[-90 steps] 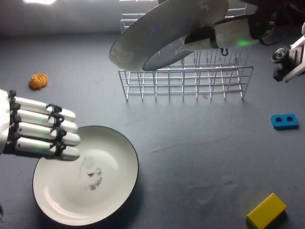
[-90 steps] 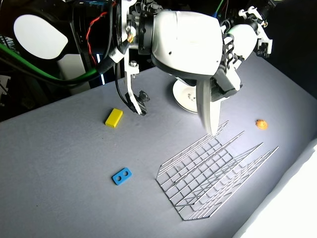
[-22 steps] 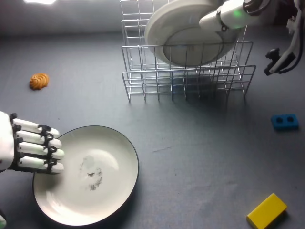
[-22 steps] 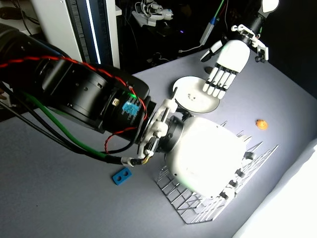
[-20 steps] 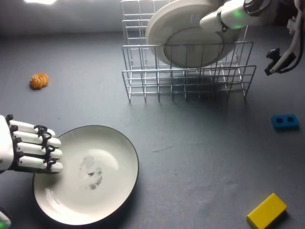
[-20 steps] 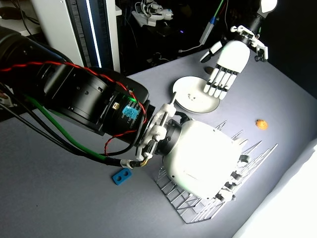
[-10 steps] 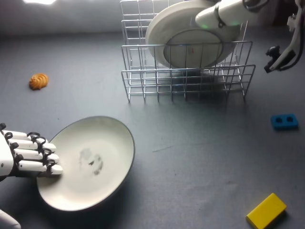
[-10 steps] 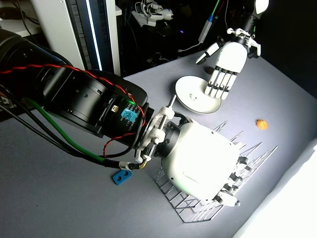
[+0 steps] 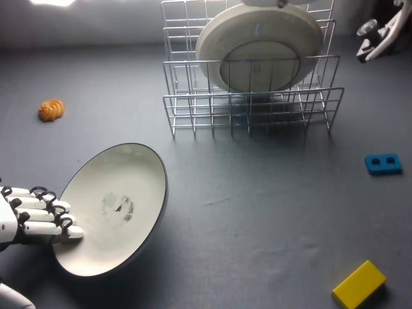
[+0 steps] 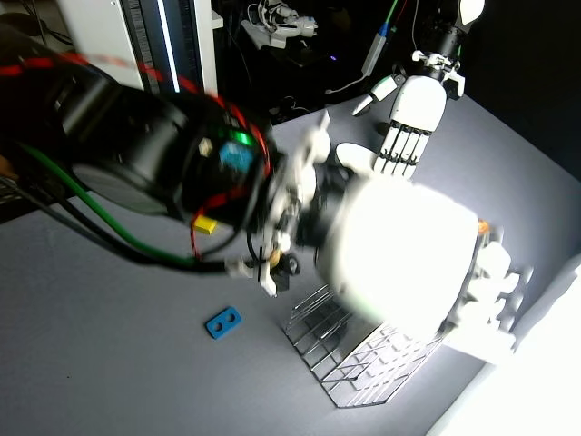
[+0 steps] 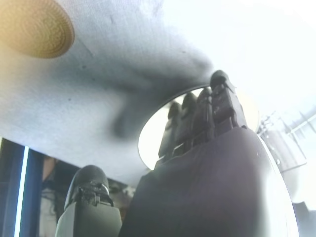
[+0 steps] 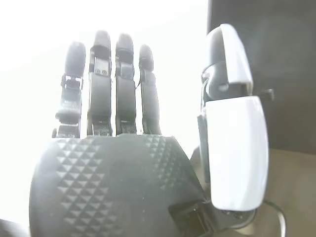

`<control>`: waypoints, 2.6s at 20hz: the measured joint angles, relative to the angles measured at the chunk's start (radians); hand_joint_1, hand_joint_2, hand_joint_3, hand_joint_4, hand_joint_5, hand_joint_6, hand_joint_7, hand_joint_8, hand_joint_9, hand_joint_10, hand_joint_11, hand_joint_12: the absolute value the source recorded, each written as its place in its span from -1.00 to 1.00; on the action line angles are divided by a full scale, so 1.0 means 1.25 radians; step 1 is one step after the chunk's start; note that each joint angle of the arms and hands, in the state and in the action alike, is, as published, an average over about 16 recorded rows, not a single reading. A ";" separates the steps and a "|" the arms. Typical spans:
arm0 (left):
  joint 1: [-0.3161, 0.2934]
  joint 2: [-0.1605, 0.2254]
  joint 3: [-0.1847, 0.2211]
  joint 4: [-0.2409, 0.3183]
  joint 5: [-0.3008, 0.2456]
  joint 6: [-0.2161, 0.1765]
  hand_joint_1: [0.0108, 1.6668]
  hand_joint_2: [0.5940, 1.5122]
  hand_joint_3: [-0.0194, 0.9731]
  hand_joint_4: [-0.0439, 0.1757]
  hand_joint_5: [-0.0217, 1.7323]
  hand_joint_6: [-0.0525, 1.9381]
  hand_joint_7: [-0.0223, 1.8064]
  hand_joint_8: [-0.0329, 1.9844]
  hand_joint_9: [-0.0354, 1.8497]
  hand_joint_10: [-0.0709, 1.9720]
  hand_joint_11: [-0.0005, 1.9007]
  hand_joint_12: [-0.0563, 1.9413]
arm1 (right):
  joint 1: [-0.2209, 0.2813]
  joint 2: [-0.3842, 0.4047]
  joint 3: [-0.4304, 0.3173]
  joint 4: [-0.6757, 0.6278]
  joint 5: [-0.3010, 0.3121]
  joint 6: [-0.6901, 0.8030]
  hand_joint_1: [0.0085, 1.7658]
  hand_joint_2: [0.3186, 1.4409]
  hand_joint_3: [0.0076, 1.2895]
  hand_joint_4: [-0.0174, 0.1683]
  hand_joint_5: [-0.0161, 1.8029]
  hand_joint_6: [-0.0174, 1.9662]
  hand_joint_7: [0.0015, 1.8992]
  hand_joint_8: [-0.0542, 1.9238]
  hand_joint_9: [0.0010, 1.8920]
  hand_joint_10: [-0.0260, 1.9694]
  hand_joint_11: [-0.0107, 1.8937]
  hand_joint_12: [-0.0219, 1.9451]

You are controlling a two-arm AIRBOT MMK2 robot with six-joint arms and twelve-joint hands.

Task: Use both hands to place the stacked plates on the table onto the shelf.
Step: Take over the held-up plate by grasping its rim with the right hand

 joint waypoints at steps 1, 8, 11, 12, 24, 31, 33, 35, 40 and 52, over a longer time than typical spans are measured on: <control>0.001 0.000 -0.001 -0.002 0.001 -0.001 -0.99 0.05 -0.92 -0.62 -0.92 -0.95 -0.96 -0.96 -0.99 -0.96 -0.97 -0.93 | -0.003 0.003 -0.017 -0.023 0.011 -0.012 0.07 0.20 -1.00 -0.82 -0.60 -0.95 -0.62 -0.93 -0.65 -0.96 -0.94 -0.24; 0.007 0.001 -0.003 -0.014 0.003 -0.001 -0.99 0.04 -0.92 -0.61 -0.93 -0.95 -0.96 -0.96 -0.99 -0.96 -0.97 -0.93 | -0.062 -0.010 -0.118 -0.151 0.089 -0.150 0.10 0.11 -1.00 -0.81 -0.88 -0.95 -0.91 -0.93 -0.93 -0.96 -0.97 -0.77; 0.008 0.001 -0.003 -0.017 0.002 -0.001 -0.99 0.03 -0.92 -0.62 -0.93 -0.95 -0.96 -0.96 -0.99 -0.96 -0.97 -0.93 | -0.108 -0.040 -0.140 -0.167 0.111 -0.233 0.08 0.08 -1.00 -0.80 -0.94 -0.95 -0.98 -0.93 -0.98 -0.96 -0.97 -0.83; 0.009 0.001 -0.003 -0.018 0.002 -0.001 -0.99 0.03 -0.92 -0.62 -0.93 -0.95 -0.96 -0.96 -0.99 -0.96 -0.97 -0.93 | -0.124 -0.052 -0.142 -0.170 0.116 -0.257 0.08 0.07 -1.00 -0.79 -0.95 -0.95 -0.98 -0.93 -0.99 -0.96 -0.97 -0.81; 0.017 0.001 -0.003 -0.024 0.002 -0.001 -0.99 0.02 -0.92 -0.62 -0.95 -0.95 -0.96 -0.97 -0.99 -0.96 -0.98 -0.93 | -0.243 -0.225 -0.071 -0.171 0.146 -0.430 0.04 0.06 -0.99 -0.79 -0.97 -0.95 -0.99 -0.93 -0.99 -0.96 -0.97 -0.78; 0.019 0.001 -0.003 -0.025 0.002 -0.001 -0.99 0.02 -0.92 -0.62 -0.95 -0.95 -0.96 -0.97 -0.99 -0.96 -0.98 -0.93 | -0.268 -0.294 -0.010 -0.169 0.143 -0.439 0.14 0.03 -1.00 -0.79 -0.96 -0.95 -0.99 -0.93 -0.99 -0.96 -0.97 -0.95; 0.019 0.001 -0.003 -0.025 0.002 -0.001 -0.99 0.02 -0.92 -0.62 -0.95 -0.95 -0.96 -0.97 -0.99 -0.96 -0.98 -0.93 | -0.273 -0.308 0.001 -0.169 0.143 -0.441 0.15 0.02 -1.00 -0.79 -0.96 -0.95 -0.99 -0.93 -0.99 -0.96 -0.96 -0.94; 0.019 0.001 -0.003 -0.025 0.002 -0.001 -0.99 0.02 -0.92 -0.62 -0.95 -0.95 -0.96 -0.97 -0.99 -0.96 -0.98 -0.93 | -0.277 -0.320 0.010 -0.169 0.143 -0.442 0.15 0.02 -1.00 -0.79 -0.96 -0.95 -0.99 -0.93 -0.99 -0.96 -0.96 -0.92; 0.019 0.001 -0.003 -0.027 0.003 -0.001 -0.99 0.04 -0.92 -0.62 -0.94 -0.95 -0.96 -0.97 -0.99 -0.96 -0.98 -0.93 | -0.283 -0.344 0.028 -0.169 0.144 -0.446 0.19 0.02 -1.00 -0.79 -0.94 -0.95 -0.98 -0.93 -0.98 -0.96 -0.96 -0.92; 0.019 -0.001 0.001 -0.038 0.005 -0.001 -0.99 0.06 -0.92 -0.62 -0.96 -0.94 -0.96 -0.97 -0.99 -0.96 -0.98 -0.93 | -0.285 -0.367 0.046 -0.169 0.151 -0.449 0.06 0.32 -0.99 -0.79 -0.64 -0.93 -0.65 -0.91 -0.70 -0.90 -0.93 -0.13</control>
